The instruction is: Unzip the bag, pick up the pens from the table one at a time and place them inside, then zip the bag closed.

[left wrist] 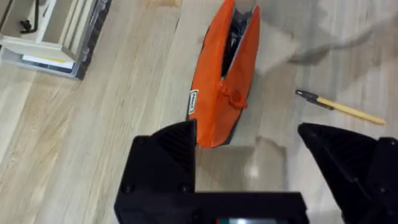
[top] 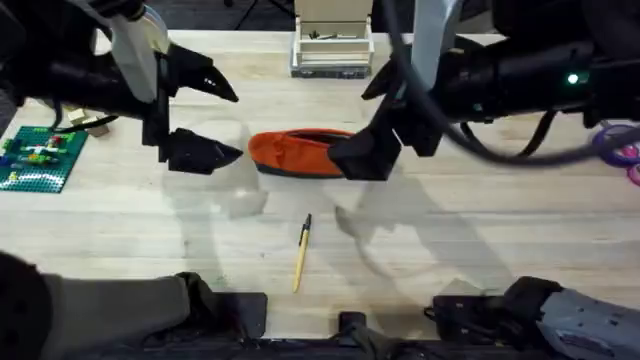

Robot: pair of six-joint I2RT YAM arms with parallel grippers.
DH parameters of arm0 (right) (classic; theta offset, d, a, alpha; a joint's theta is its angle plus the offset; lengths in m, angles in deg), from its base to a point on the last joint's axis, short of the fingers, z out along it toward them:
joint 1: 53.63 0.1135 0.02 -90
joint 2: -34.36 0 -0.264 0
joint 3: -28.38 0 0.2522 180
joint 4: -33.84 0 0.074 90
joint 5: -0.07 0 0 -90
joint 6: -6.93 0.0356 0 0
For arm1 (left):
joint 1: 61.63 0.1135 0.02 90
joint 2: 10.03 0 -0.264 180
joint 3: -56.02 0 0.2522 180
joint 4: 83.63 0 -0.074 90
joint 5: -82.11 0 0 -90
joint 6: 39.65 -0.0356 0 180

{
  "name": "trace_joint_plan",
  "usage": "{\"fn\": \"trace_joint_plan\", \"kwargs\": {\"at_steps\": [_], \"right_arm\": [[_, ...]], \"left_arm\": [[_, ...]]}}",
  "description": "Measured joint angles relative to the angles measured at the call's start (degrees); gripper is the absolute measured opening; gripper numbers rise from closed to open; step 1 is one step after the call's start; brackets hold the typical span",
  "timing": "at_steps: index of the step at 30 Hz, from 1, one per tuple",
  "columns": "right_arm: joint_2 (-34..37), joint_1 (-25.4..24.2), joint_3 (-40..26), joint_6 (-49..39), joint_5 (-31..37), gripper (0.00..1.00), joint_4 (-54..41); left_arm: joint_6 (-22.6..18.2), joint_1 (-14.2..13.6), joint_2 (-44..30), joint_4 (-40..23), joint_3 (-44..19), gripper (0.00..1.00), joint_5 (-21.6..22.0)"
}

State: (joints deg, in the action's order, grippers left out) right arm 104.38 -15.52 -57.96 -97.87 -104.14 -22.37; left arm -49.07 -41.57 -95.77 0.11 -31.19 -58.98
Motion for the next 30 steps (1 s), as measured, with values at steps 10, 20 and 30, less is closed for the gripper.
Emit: {"fn": "trace_joint_plan", "kwargs": {"at_steps": [10,20,30], "right_arm": [[0.0,0.02,0.0,-31.48,7.37,0.997,0.23],[0.0,0.01,0.0,-35.9,5.52,0.998,0.19],[0.22,0.02,-0.02,-36.04,2.95,0.033,0.22]], "left_arm": [[0.0,0.12,3.83,-3.29,-0.02,0.994,1.44],[-0.02,0.12,3.83,-3.29,-0.02,0.995,1.44],[-0.01,0.12,3.83,-3.45,-0.02,0.993,1.44]]}}
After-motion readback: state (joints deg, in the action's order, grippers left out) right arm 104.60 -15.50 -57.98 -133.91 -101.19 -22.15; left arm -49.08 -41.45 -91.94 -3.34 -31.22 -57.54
